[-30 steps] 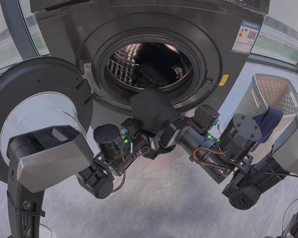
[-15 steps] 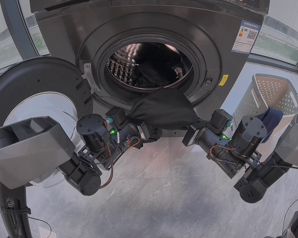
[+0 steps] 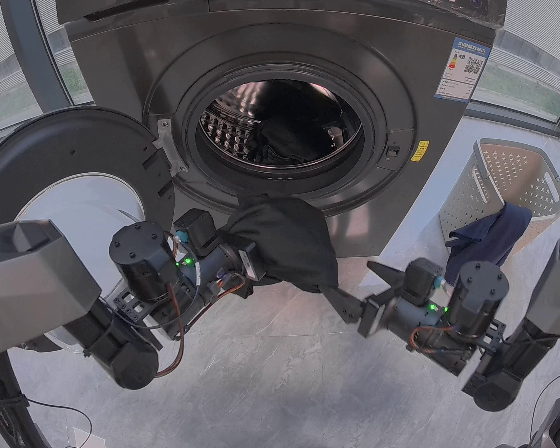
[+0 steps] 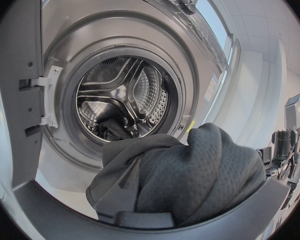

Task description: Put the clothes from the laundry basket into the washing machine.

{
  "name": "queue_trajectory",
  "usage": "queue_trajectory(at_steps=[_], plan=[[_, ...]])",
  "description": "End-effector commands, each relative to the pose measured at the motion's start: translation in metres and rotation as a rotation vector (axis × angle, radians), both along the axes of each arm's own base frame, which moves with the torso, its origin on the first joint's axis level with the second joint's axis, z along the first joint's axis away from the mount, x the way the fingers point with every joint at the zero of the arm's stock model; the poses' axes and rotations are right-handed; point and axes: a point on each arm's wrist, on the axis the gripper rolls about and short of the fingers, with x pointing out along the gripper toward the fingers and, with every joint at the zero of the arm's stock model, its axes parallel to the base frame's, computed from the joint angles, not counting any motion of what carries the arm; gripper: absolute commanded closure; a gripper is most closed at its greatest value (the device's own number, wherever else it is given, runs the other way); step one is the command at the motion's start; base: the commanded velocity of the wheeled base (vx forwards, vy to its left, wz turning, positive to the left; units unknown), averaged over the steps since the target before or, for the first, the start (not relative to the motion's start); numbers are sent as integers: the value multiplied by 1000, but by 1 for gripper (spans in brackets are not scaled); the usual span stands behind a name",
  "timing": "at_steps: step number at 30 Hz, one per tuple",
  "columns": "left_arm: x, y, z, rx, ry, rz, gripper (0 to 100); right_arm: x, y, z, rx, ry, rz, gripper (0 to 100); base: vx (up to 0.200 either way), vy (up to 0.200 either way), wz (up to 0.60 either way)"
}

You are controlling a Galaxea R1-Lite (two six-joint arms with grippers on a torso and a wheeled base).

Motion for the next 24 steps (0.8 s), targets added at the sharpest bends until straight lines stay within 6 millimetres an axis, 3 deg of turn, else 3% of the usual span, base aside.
queue_trajectory(at_steps=[1, 9, 14, 15, 18, 24], plan=[[-42, 27, 17, 11, 11, 5, 100, -59, -32, -1, -75, 67, 74, 0, 0, 0, 0], [-61, 27, 24, 8, -3, -40, 100, -57, -44, -1, -69, 79, 26, 0, 0, 0, 0], [-61, 23, 15, 30, 31, -51, 100, -33, -55, -1, -48, 74, -71, 0, 0, 0, 0], [-61, 23, 15, 30, 31, -51, 100, -33, -55, -1, -48, 74, -71, 0, 200, 0, 0], [-50, 18, -2, 59, 70, -33, 100, -7, -55, -5, -42, 70, -110, 0, 200, 0, 0], [-50, 16, 1, 60, 51, -46, 100, 8, -57, -7, -34, 59, -99, 0, 200, 0, 0]])
